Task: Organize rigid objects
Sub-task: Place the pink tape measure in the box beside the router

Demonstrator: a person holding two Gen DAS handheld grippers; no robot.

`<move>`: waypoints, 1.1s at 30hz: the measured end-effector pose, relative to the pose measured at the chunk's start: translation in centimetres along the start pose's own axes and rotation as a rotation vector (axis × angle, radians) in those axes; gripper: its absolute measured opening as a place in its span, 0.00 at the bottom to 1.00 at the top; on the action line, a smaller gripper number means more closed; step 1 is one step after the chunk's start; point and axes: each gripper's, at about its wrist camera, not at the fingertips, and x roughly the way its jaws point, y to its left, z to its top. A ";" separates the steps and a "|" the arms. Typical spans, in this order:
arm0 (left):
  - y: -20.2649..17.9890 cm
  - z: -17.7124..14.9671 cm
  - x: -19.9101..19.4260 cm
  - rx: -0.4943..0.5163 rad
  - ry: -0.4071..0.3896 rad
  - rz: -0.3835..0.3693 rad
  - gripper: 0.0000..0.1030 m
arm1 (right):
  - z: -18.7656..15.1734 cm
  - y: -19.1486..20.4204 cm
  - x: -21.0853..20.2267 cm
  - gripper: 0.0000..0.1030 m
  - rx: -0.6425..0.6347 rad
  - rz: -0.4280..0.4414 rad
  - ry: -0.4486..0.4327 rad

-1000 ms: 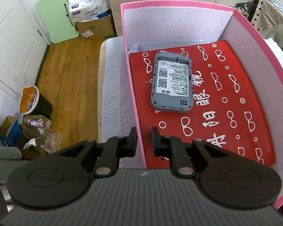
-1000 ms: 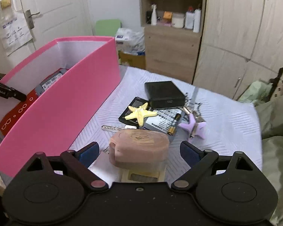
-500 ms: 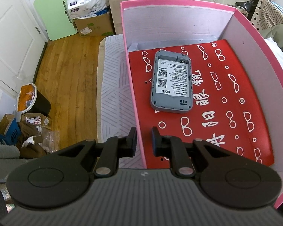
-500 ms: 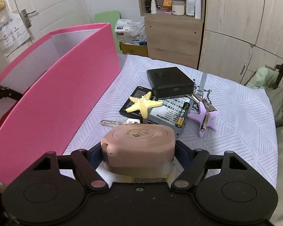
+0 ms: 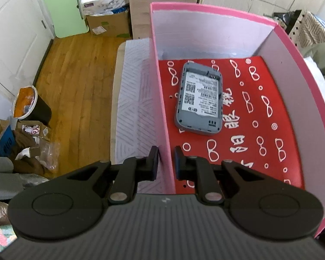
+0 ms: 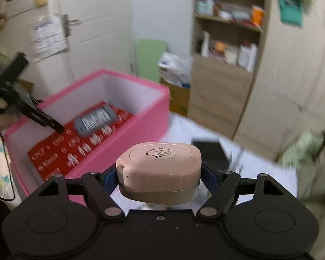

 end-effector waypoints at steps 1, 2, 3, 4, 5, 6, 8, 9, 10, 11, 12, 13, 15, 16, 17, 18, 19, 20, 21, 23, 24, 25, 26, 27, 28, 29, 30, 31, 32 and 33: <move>0.0 0.0 -0.1 0.000 -0.004 0.000 0.13 | 1.1 0.1 -0.4 0.79 -0.027 0.016 -0.020; 0.0 0.0 -0.1 -0.002 -0.004 -0.001 0.13 | 2.1 0.3 -0.7 0.79 -0.055 0.037 -0.043; 0.1 0.0 -0.1 -0.006 -0.001 -0.003 0.13 | 3.0 0.6 -0.8 0.79 -0.083 0.061 -0.061; 0.2 0.1 -0.1 -0.012 0.006 -0.010 0.13 | 3.9 1.1 -0.7 0.79 -0.118 0.093 -0.078; 0.6 0.3 -0.2 -0.025 0.017 -0.024 0.13 | 4.6 1.5 -0.4 0.79 -0.143 0.119 -0.085; 0.9 0.5 -0.2 -0.039 0.023 -0.033 0.10 | 5.3 2.1 0.2 0.79 -0.173 0.148 -0.080; 1.3 0.7 -0.4 -0.057 0.032 -0.041 0.10 | 6.4 3.6 2.1 0.79 -0.241 0.209 -0.046; 1.2 0.7 -0.4 -0.057 0.031 -0.036 0.10 | 6.9 4.2 3.1 0.79 -0.273 0.236 -0.026; 1.0 0.6 -0.4 -0.051 0.026 -0.028 0.10 | 7.2 4.9 4.4 0.79 -0.312 0.264 0.004; 0.8 0.6 -0.4 -0.048 0.023 -0.023 0.10 | 7.5 5.4 5.7 0.79 -0.342 0.282 0.033; 0.7 0.6 -0.4 -0.051 0.020 -0.019 0.10 | 7.8 5.9 7.0 0.79 -0.366 0.292 0.065; 0.7 0.6 -0.4 -0.056 0.019 -0.016 0.10 | 8.2 6.4 8.4 0.79 -0.386 0.295 0.105; 0.7 0.6 -0.5 -0.061 0.019 -0.017 0.10 | 8.7 7.2 11.2 0.79 -0.423 0.293 0.182; 0.7 0.6 -0.5 -0.060 0.018 -0.015 0.10 | 8.7 7.6 12.5 0.79 -0.441 0.283 0.227; 0.6 0.6 -0.5 -0.057 0.017 -0.011 0.10 | 8.8 8.0 13.8 0.79 -0.451 0.267 0.264; 0.5 0.6 -0.6 -0.055 0.014 -0.006 0.10 | 9.0 8.4 15.0 0.79 -0.465 0.252 0.297; 0.5 0.6 -0.7 -0.055 0.012 -0.005 0.10 | 8.9 8.6 16.2 0.79 -0.481 0.243 0.334; 0.5 0.5 -0.7 -0.054 0.011 -0.006 0.10 | 8.7 8.8 17.2 0.79 -0.484 0.236 0.364; 0.5 0.5 -0.7 -0.054 0.011 -0.007 0.10 | 8.5 9.1 18.0 0.79 -0.482 0.234 0.397; 0.6 0.4 -0.8 -0.054 0.010 -0.008 0.10 | 8.6 9.2 19.4 0.79 -0.469 0.238 0.437; 0.6 0.5 -0.8 -0.052 0.009 -0.010 0.10 | 8.7 9.3 19.9 0.79 -0.457 0.240 0.447; 0.6 0.5 -0.8 -0.051 0.009 -0.013 0.10 | 9.0 9.2 20.2 0.79 -0.429 0.248 0.451; 0.6 0.5 -0.8 -0.050 0.008 -0.013 0.10 | 9.4 9.1 20.5 0.79 -0.389 0.267 0.449; 0.5 0.5 -0.8 -0.050 0.007 -0.012 0.10 | 9.8 8.8 20.8 0.79 -0.333 0.305 0.445; 0.5 0.5 -0.8 -0.051 0.009 -0.011 0.10 | 10.2 8.5 21.0 0.79 -0.292 0.335 0.442; 0.6 0.5 -0.8 -0.052 0.011 -0.014 0.10 | 10.3 8.2 21.1 0.79 -0.262 0.357 0.435; 0.6 0.6 -0.8 -0.051 0.013 -0.017 0.10 | 10.2 8.2 21.2 0.79 -0.257 0.356 0.429; 0.6 0.6 -0.8 -0.050 0.014 -0.017 0.10 | 10.0 8.3 21.3 0.79 -0.272 0.341 0.425; 0.7 0.6 -0.7 -0.049 0.013 -0.018 0.10 | 9.7 8.4 21.4 0.79 -0.290 0.321 0.421; 0.6 0.6 -0.7 -0.047 0.012 -0.018 0.10 | 9.5 8.4 21.5 0.79 -0.311 0.306 0.424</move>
